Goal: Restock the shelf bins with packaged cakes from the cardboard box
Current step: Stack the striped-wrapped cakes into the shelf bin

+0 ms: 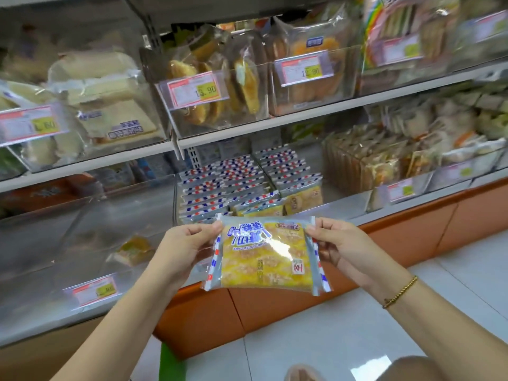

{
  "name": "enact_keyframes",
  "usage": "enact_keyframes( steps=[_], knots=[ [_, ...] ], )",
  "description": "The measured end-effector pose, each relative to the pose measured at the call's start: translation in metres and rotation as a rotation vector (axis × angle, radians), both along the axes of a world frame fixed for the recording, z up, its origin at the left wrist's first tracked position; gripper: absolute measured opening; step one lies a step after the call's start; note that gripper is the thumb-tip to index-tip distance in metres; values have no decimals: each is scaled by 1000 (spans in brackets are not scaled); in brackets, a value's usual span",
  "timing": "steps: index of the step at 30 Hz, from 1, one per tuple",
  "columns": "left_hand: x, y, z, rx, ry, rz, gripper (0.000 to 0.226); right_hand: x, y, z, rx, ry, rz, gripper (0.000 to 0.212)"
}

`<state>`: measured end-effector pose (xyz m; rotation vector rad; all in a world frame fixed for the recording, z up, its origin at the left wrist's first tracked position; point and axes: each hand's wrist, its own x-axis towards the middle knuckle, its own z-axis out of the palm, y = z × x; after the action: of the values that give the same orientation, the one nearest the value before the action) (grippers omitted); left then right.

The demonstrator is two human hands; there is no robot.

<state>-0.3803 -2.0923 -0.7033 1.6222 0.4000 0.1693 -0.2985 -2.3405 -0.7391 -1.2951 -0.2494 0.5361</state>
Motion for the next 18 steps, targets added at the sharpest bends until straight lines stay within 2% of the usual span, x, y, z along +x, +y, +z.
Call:
enact_keyframes(
  steps=[2,5,6,8,11,12,13,15,18],
  knots=[
    [5,-6,4,-35,-32,48,27,2,-3,2,38,-3,-45,15],
    [17,-14,11,-139,-73,113,67,-1,-5,9,133,40,-93,21],
    [21,-17,15,-212,-86,121,66,-2,-7,13,200,76,-119,28],
    [32,-27,25,-352,-99,147,38,-2,-16,18,336,208,-121,50],
    [51,-45,36,-497,-144,201,19,-5,-22,19,435,469,19,107],
    [57,-52,38,-525,-165,208,18,-11,-19,19,459,554,60,115],
    [62,-59,38,-542,-182,203,18,-16,-12,17,486,630,82,112],
    [68,-74,38,-537,-209,194,14,-27,5,19,527,734,60,91],
    [73,-93,36,-558,-239,182,14,-26,19,27,705,743,-33,79]
  ],
)
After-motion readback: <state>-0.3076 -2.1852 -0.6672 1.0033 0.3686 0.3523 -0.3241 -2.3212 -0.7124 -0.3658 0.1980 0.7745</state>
